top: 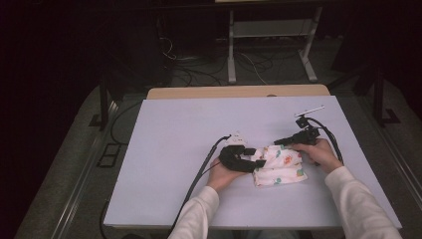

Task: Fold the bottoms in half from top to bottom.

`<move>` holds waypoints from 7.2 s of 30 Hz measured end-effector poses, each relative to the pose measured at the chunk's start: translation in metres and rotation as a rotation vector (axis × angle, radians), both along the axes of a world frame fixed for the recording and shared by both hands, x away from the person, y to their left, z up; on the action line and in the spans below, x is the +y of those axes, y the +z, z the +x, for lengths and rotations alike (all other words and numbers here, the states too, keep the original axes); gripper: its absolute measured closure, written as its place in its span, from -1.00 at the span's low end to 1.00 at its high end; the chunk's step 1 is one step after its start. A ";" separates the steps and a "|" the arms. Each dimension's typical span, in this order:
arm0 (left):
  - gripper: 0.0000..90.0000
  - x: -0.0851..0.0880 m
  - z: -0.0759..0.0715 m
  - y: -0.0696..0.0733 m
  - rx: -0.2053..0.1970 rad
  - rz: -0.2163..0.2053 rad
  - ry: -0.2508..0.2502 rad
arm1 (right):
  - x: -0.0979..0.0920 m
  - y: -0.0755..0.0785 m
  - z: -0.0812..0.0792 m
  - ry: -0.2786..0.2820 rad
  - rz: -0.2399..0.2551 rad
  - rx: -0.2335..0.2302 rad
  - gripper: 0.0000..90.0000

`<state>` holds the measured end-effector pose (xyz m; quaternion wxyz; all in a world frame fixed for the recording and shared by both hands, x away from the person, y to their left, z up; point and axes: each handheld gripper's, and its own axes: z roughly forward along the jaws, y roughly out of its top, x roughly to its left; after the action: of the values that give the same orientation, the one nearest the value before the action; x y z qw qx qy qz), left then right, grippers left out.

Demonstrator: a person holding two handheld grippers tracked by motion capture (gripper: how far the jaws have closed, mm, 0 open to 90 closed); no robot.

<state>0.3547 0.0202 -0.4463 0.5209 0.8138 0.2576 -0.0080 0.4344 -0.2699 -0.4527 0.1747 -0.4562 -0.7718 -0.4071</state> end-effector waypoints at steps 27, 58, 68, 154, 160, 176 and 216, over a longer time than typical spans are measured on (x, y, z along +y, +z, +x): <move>-0.58 0.016 0.015 0.003 0.057 -0.067 0.134 | -0.002 0.020 -0.045 0.067 0.018 -0.047 0.98; -0.63 0.010 0.017 0.009 0.081 -0.037 0.125 | -0.007 0.001 -0.096 0.115 -0.011 -0.075 0.98; -0.64 0.010 0.017 0.009 0.081 -0.036 0.120 | -0.005 -0.001 -0.100 0.124 -0.035 -0.088 0.98; 0.56 -0.004 0.050 -0.015 0.272 0.026 0.090 | -0.033 -0.001 -0.025 -0.077 -0.101 -0.189 0.64; 0.81 -0.002 0.050 -0.013 0.251 0.036 0.101 | -0.027 0.001 -0.027 -0.065 -0.113 -0.179 0.93; 0.82 0.028 0.054 0.008 0.211 0.064 0.093 | -0.011 0.011 -0.027 -0.118 -0.019 -0.199 0.94; 0.82 0.097 0.073 0.029 0.140 0.082 0.154 | 0.060 0.031 0.001 -0.087 -0.032 -0.242 0.94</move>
<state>0.4282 0.1168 -0.4176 0.4671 0.8096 0.3553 -0.0143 0.4349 -0.2099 -0.4215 0.0550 -0.4393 -0.7732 -0.4539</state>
